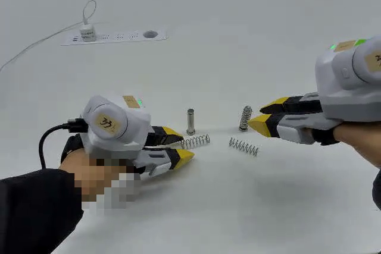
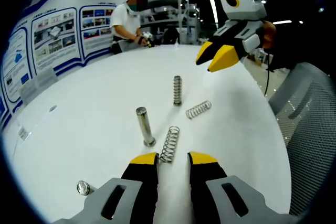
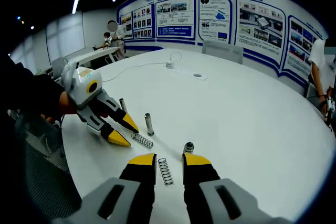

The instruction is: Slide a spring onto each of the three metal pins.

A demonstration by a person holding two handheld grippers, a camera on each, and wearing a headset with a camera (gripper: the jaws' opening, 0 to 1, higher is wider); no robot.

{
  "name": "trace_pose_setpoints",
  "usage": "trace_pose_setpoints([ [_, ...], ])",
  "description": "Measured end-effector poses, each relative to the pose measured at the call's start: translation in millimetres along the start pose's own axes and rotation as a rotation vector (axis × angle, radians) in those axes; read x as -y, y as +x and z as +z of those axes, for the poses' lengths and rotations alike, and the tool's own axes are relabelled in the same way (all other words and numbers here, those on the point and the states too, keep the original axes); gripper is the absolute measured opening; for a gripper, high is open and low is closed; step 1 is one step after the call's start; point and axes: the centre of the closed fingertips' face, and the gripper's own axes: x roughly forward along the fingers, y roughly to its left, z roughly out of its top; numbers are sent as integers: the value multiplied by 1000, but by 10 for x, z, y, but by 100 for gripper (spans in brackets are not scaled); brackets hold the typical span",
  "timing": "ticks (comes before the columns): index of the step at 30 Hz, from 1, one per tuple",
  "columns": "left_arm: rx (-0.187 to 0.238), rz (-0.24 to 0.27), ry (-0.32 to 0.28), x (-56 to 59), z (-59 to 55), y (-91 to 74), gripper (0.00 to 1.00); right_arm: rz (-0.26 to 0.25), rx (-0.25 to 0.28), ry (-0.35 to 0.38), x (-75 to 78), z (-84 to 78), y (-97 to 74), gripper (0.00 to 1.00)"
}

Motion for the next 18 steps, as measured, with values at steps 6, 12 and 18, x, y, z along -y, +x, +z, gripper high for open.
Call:
trace_pose_setpoints([
  [6, -5, 12, -3, -42, -25, 29, 17, 4, -4, -4, -22, -7, 7, 21],
  [12, -5, 12, 4, -41, -14, 27, 12, 13, -5, -11, -62, 7, 17, 20],
  [18, 14, 0, -7, 13, 8, -12, 11, 32, -3, -26, -136, 28, 25, 20],
])
